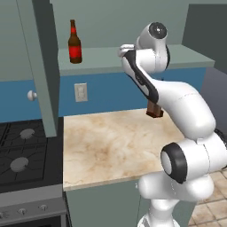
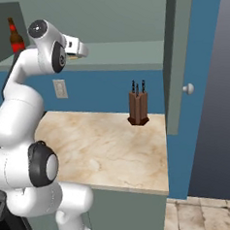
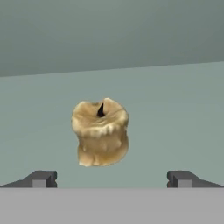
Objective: Get the candle and the beer from the cabinet and move them to the dining counter.
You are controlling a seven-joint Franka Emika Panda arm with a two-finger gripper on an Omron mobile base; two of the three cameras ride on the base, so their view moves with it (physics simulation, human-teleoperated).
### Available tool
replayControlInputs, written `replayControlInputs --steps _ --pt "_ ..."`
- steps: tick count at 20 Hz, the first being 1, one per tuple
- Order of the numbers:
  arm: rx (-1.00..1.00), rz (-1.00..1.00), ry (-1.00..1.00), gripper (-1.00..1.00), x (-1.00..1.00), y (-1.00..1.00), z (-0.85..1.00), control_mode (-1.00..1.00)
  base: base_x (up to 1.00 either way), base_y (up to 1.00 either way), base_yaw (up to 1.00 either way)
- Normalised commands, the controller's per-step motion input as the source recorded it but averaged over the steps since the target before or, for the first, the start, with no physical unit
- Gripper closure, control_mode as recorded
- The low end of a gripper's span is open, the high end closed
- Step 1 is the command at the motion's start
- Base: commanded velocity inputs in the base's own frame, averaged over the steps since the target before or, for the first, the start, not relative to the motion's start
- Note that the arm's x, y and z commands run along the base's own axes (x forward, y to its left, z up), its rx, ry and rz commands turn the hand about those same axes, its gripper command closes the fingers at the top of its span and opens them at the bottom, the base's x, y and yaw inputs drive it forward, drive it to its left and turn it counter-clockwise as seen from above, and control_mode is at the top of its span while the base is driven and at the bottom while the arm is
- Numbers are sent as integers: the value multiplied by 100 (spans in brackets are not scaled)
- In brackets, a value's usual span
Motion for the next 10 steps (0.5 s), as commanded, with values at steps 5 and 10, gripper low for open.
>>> replayControlInputs --steps 5,10 --pt "0 0 1 -100 28 1 -3 -100 0 0 0" --pt "0 0 3 -100 30 6 -4 -100 0 0 0"
